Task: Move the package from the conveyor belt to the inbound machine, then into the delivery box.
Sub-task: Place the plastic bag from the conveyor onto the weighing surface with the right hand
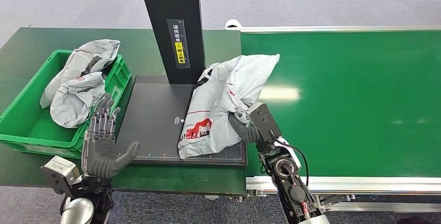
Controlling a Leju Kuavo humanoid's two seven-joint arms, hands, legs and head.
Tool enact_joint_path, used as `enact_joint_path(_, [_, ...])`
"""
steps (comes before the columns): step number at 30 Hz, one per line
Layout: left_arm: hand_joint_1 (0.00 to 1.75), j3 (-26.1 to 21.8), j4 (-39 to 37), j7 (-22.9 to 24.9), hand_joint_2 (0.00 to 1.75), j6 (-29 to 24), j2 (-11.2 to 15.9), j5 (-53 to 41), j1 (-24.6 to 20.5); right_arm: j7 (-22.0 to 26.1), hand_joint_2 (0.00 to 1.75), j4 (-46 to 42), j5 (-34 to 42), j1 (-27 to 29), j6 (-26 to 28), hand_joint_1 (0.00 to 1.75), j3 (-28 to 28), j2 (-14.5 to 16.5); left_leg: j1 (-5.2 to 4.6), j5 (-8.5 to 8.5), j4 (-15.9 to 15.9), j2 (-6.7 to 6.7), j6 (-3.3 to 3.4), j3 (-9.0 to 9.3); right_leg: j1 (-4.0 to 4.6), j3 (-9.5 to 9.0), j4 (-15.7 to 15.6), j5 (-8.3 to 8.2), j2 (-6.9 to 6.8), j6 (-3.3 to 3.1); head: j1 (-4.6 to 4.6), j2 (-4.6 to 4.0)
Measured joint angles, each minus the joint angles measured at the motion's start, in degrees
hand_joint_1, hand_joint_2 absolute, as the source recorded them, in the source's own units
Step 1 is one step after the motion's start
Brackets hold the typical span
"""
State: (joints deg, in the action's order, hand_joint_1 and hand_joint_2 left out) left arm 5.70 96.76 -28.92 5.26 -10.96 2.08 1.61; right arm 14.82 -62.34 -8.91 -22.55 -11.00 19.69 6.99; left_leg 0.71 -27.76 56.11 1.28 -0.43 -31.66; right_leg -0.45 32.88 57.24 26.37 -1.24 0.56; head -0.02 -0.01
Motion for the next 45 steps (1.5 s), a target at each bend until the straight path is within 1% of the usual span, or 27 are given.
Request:
enact_joint_path(1, [0.0, 0.05, -0.01, 0.14, 1.75, 0.07, -0.01, -0.05, 0.0, 0.19, 1.75, 0.98, -0.35, -0.24, -0.13, 0.0, 0.21, 0.08, 0.0, 0.0, 0.0, 0.0, 0.0, 0.01, 0.0, 0.0, 0.0, 0.0, 0.0, 0.0, 0.0, 0.0])
enact_joint_path(5, [0.0, 0.36, -0.04, 1.12, 1.75, 0.4, -0.11, -0.66, 0.0, 0.83, 1.75, 3.63, -1.79, -0.76, -0.15, 0.0, 1.13, 0.43, 0.01, 0.0, 0.0, 0.0, 0.0, 0.02, 0.01, 0.01, 0.01, 0.0, 0.0, 0.0, -0.01, 0.0])
enact_joint_path(7, [0.0, 0.74, -0.22, 1.69, 1.75, 0.77, -0.12, -1.25, -0.08, 1.55, 1.75, 3.95, -1.75, -0.76, -1.19, 0.0, 1.57, 0.56, 0.01, 0.0, 0.0, 0.01, 0.0, 0.02, 0.01, 0.02, 0.01, 0.0, 0.01, 0.0, -0.01, 0.01])
enact_joint_path(13, [0.0, 2.32, -3.34, 3.28, 1.75, 1.48, -0.15, -2.94, -2.23, 4.12, 1.75, 2.77, 0.02, -0.38, -8.59, 0.0, 4.35, 0.58, 0.0, 0.0, 0.0, 0.01, 0.0, 0.01, 0.01, 0.02, 0.0, 0.0, 0.0, 0.0, 0.0, 0.0])
enact_joint_path(15, [0.0, 2.71, -4.87, 3.52, 1.75, 1.51, -0.17, -3.22, -3.17, 4.57, 1.75, 2.01, 0.29, -0.23, -10.03, 0.0, 5.36, 0.58, 0.0, 0.0, 0.01, 0.01, 0.0, 0.01, 0.01, 0.02, 0.0, 0.0, 0.01, 0.0, 0.0, 0.0])
enact_joint_path(18, [0.0, 3.16, -7.08, 3.63, 1.75, 1.45, -0.19, -3.58, -4.49, 5.43, 1.75, 0.68, 0.26, -0.03, -10.84, 0.0, 6.56, 0.44, 0.0, 0.0, 0.01, 0.01, 0.0, 0.02, 0.01, 0.03, 0.0, 0.0, 0.01, 0.0, 0.0, 0.0])
enact_joint_path(21, [0.0, 3.53, -10.88, 3.68, 1.75, 0.98, -0.23, -4.21, -6.86, 6.4, 1.75, -2.85, 0.54, 0.2, -10.93, 0.0, 7.69, -0.02, 0.0, 0.01, 0.02, 0.0, 0.0, 0.02, 0.01, 0.04, 0.0, -0.01, 0.0, 0.0, 0.0, 0.0])
enact_joint_path(26, [0.0, 4.35, -18.66, 3.37, 1.75, 0.26, -0.61, -5.42, -11.17, 7.33, 1.75, -11.1, 2.63, 0.62, -8.42, 0.0, 7.44, -1.76, -0.01, 0.01, 0.04, 0.0, 0.0, 0.03, -0.01, 0.05, 0.0, -0.01, 0.0, 0.01, -0.01, 0.01])
enact_joint_path(29, [0.0, 5.41, -24.28, 2.97, 1.75, 0.18, -1.01, -6.68, -14.14, 8.52, 1.75, -17.65, 5.06, 1.82, -7.37, 0.0, 4.72, -3.45, -0.05, 0.01, 0.06, -0.03, 0.01, 0.02, -0.04, 0.06, -0.01, -0.02, -0.01, 0.01, 0.0, -0.01])
enact_joint_path(32, [0.0, 6.59, -29.54, 2.28, 1.75, -0.14, -1.31, -7.49, -17.08, 9.02, 1.75, -23.81, 7.14, 3.47, -8.42, 0.0, 0.42, -5.24, -0.08, 0.0, 0.06, 0.02, 0.01, -0.01, -0.08, 0.05, -0.01, -0.03, 0.02, 0.03, 0.01, 0.0])
enact_joint_path(35, [0.0, 7.34, -32.68, 1.99, 1.75, -0.38, -1.53, -7.69, -18.75, 9.35, 1.75, -27.33, 7.41, 4.6, -9.22, 0.0, -2.41, -6.18, -0.08, -0.02, 0.06, 0.1, 0.02, 0.0, -0.08, 0.09, -0.02, -0.04, 0.09, 0.03, -0.01, 0.01])
enact_joint_path(39, [0.0, 8.01, -35.81, 1.91, 1.75, -0.45, -1.84, -8.04, -20.81, 11.61, 1.75, -31.55, 9.28, 6.19, -9.16, 0.0, -6.13, -7.38, -0.07, 0.0, 0.06, -0.02, 0.01, -0.01, -0.07, 0.13, -0.02, -0.04, 0.05, 0.03, -0.02, -0.01])
enact_joint_path(42, [0.0, 8.49, -38.02, 1.42, 1.75, -0.48, -2.06, -9.11, -22.2, 13.09, 1.75, -36.3, 11.51, 9.26, -10.19, 0.0, -11.92, -8.09, -0.08, -0.01, 0.05, -0.01, 0.01, -0.02, -0.07, 0.11, -0.02, -0.04, 0.05, 0.03, 0.0, -0.01])
enact_joint_path(45, [0.0, 9.14, -40.04, 1.17, 1.75, -0.65, -2.18, -11.23, -23.51, 13.76, 1.75, -40.35, 13.32, 12.94, -12.9, 0.0, -17.76, -7.73, -0.08, -0.02, 0.05, 0.0, 0.02, -0.08, -0.08, 0.12, -0.02, -0.04, 0.05, 0.03, -0.01, 0.0])
